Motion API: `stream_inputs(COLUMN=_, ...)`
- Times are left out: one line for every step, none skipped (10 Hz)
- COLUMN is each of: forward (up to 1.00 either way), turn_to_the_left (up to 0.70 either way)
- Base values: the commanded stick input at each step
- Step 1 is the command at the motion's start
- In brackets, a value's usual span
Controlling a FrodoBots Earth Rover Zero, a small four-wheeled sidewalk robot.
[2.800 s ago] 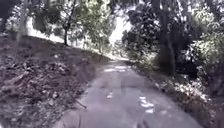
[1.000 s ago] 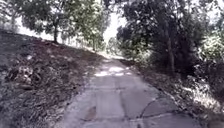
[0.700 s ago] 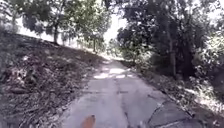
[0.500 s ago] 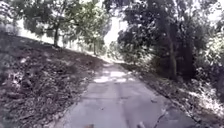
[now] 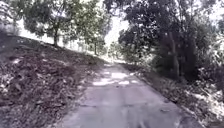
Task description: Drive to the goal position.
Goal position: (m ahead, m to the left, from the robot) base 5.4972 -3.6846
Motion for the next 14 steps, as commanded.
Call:
stream_inputs(forward=0.5, turn_to_the_left=0.02)
stream_inputs(forward=0.5, turn_to_the_left=0.0)
stream_inputs(forward=0.5, turn_to_the_left=0.0)
stream_inputs(forward=0.5, turn_to_the_left=0.0)
stream_inputs(forward=0.5, turn_to_the_left=0.0)
stream_inputs(forward=0.5, turn_to_the_left=0.0)
stream_inputs(forward=0.5, turn_to_the_left=0.0)
stream_inputs(forward=0.5, turn_to_the_left=0.0)
stream_inputs(forward=0.5, turn_to_the_left=0.0)
stream_inputs(forward=0.5, turn_to_the_left=0.0)
stream_inputs(forward=0.5, turn_to_the_left=0.0)
stream_inputs(forward=0.5, turn_to_the_left=0.0)
stream_inputs(forward=0.5, turn_to_the_left=0.0)
stream_inputs(forward=0.5, turn_to_the_left=0.0)
